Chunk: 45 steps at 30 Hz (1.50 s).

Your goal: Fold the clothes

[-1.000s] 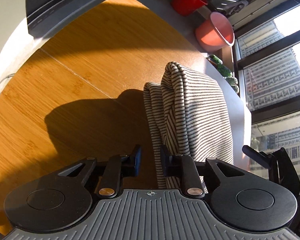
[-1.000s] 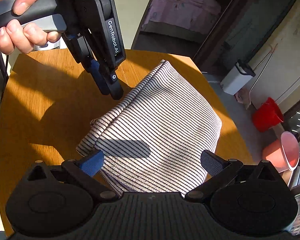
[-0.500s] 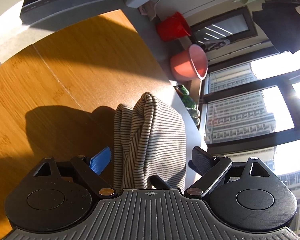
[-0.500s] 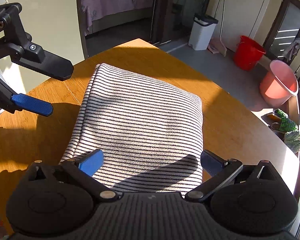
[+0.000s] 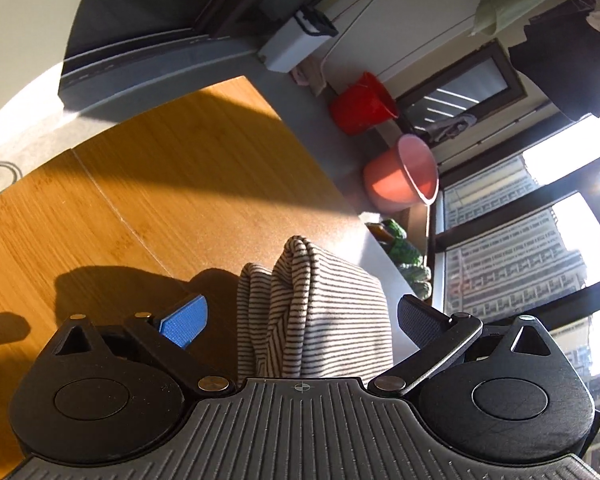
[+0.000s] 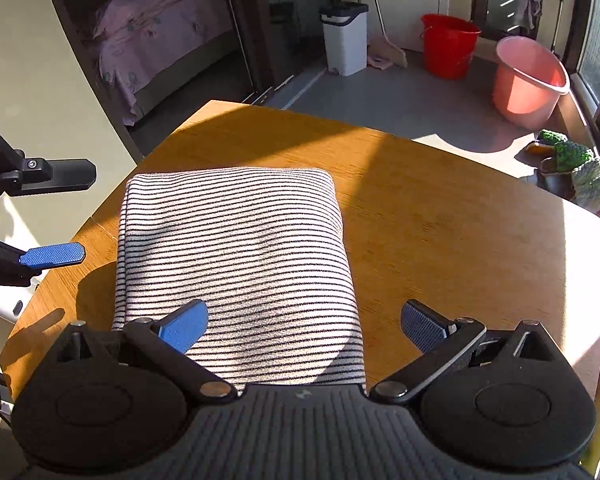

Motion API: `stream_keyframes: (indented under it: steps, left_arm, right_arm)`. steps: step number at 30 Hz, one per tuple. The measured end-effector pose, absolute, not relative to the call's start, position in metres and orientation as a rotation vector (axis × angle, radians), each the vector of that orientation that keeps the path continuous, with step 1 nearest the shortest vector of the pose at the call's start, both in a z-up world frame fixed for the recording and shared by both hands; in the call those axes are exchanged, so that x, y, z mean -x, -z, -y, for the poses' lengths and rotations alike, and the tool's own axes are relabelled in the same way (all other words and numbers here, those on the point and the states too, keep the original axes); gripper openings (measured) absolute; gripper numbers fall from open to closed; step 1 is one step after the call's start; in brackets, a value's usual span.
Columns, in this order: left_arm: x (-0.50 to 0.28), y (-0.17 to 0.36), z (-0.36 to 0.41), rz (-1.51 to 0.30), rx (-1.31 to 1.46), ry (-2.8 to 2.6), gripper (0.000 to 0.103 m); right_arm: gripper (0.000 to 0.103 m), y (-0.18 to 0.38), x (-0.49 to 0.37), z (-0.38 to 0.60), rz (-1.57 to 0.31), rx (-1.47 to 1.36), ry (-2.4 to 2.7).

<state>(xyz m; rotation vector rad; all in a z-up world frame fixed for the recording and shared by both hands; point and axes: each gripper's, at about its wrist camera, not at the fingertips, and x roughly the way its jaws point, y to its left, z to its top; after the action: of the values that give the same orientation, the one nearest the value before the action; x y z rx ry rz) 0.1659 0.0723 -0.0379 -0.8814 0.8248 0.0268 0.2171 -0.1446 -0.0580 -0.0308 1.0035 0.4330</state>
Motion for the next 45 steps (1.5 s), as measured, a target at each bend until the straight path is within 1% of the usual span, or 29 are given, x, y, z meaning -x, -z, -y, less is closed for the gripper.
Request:
stream_keyframes:
  steps: [3, 6, 8, 9, 10, 11, 12, 13, 14, 15, 16, 17, 18, 19, 26, 27, 29, 30, 32, 33, 34, 35, 36, 38, 41, 42, 43, 44, 45]
  left_arm:
    - [-0.179, 0.035, -0.059, -0.862, 0.861, 0.047, 0.103]
    - [-0.187, 0.022, -0.043, -0.823, 0.778, 0.072, 0.103]
    - [-0.19, 0.005, -0.028, -0.763, 0.637, 0.083, 0.099]
    - [-0.192, 0.001, -0.022, -0.764, 0.588, 0.079, 0.085]
    - [-0.194, -0.002, -0.017, -0.766, 0.54, 0.076, 0.054]
    - [-0.199, 0.0, -0.014, -0.815, 0.52, 0.061, 0.038]
    - [-0.202, 0.004, -0.015, -0.857, 0.53, 0.044, 0.016]
    - [-0.203, 0.007, -0.016, -0.872, 0.552, 0.035, 0.014]
    - [-0.203, 0.008, -0.018, -0.873, 0.559, 0.024, 0.014]
    - [-0.202, 0.01, -0.019, -0.874, 0.567, 0.013, 0.023]
    - [-0.202, 0.011, -0.02, -0.875, 0.574, 0.002, 0.061]
    - [-0.2, 0.011, -0.021, -0.856, 0.593, 0.002, 0.085]
    - [-0.198, 0.01, -0.022, -0.837, 0.611, 0.003, 0.103]
    - [-0.196, 0.01, -0.024, -0.794, 0.644, 0.008, 0.103]
    - [-0.194, 0.01, -0.027, -0.824, 0.654, 0.004, 0.103]
    - [-0.193, 0.01, -0.029, -0.82, 0.653, -0.001, 0.097]
    - [-0.193, 0.011, -0.032, -0.832, 0.634, -0.022, 0.062]
    - [-0.193, 0.012, -0.033, -0.849, 0.616, -0.038, 0.035]
    - [-0.193, 0.016, -0.037, -0.868, 0.607, -0.055, 0.02]
    - [-0.191, 0.017, -0.039, -0.863, 0.628, -0.044, 0.023]
    - [-0.188, 0.017, -0.041, -0.847, 0.65, -0.031, 0.032]
    - [-0.185, 0.017, -0.044, -0.831, 0.673, -0.019, 0.073]
    - [-0.182, 0.017, -0.045, -0.807, 0.692, -0.018, 0.103]
    - [-0.176, 0.016, -0.047, -0.754, 0.735, 0.003, 0.103]
    - [-0.178, 0.022, -0.054, -0.792, 0.806, -0.012, 0.103]
    - [-0.178, 0.026, -0.058, -0.802, 0.833, -0.021, 0.097]
    - [-0.179, 0.029, -0.061, -0.819, 0.845, -0.029, 0.066]
    - [-0.182, 0.032, -0.064, -0.861, 0.834, -0.049, 0.041]
    - [-0.184, 0.035, -0.064, -0.898, 0.817, -0.075, 0.007]
  right_arm:
    - [0.103, 0.069, -0.229, 0.163, -1.095, -0.102, -0.415]
    - [0.103, 0.081, -0.239, 0.186, -1.193, -0.332, -0.43]
    - [0.103, 0.088, -0.242, 0.2, -1.23, -0.49, -0.419]
    - [0.103, 0.091, -0.243, 0.206, -1.242, -0.549, -0.406]
    - [0.103, 0.093, -0.244, 0.212, -1.254, -0.607, -0.393]
    - [0.103, 0.097, -0.245, 0.217, -1.266, -0.661, -0.382]
    - [0.103, 0.099, -0.245, 0.221, -1.274, -0.703, -0.378]
    - [0.103, 0.101, -0.246, 0.225, -1.28, -0.75, -0.378]
    - [0.103, 0.1, -0.246, 0.226, -1.279, -0.765, -0.378]
    - [0.103, 0.099, -0.246, 0.226, -1.276, -0.778, -0.378]
    - [0.103, 0.098, -0.247, 0.226, -1.274, -0.791, -0.378]
    - [0.103, 0.097, -0.247, 0.226, -1.271, -0.804, -0.378]
    - [0.103, 0.096, -0.248, 0.227, -1.269, -0.817, -0.378]
    - [0.103, 0.094, -0.248, 0.226, -1.263, -0.803, -0.374]
    - [0.103, 0.093, -0.249, 0.222, -1.269, -0.818, -0.379]
    - [0.103, 0.093, -0.249, 0.221, -1.272, -0.824, -0.379]
    - [0.103, 0.091, -0.251, 0.221, -1.273, -0.834, -0.374]
    - [0.103, 0.091, -0.251, 0.221, -1.274, -0.843, -0.372]
    - [0.103, 0.087, -0.252, 0.222, -1.251, -0.868, -0.366]
    - [0.103, 0.085, -0.252, 0.221, -1.235, -0.866, -0.367]
    - [0.103, 0.08, -0.252, 0.219, -1.207, -0.842, -0.368]
    - [0.103, 0.071, -0.25, 0.216, -1.157, -0.783, -0.366]
    - [0.103, 0.064, -0.248, 0.212, -1.11, -0.725, -0.366]
    - [0.103, 0.054, -0.245, 0.198, -1.048, -0.59, -0.385]
    - [0.103, 0.045, -0.241, 0.177, -1.004, -0.405, -0.391]
    - [0.103, 0.044, -0.24, 0.171, -1.005, -0.352, -0.391]
    - [0.103, 0.043, -0.239, 0.165, -1.01, -0.287, -0.396]
    - [0.103, 0.041, -0.237, 0.159, -1.001, -0.226, -0.408]
    - [0.103, 0.04, -0.234, 0.153, -0.99, -0.165, -0.42]
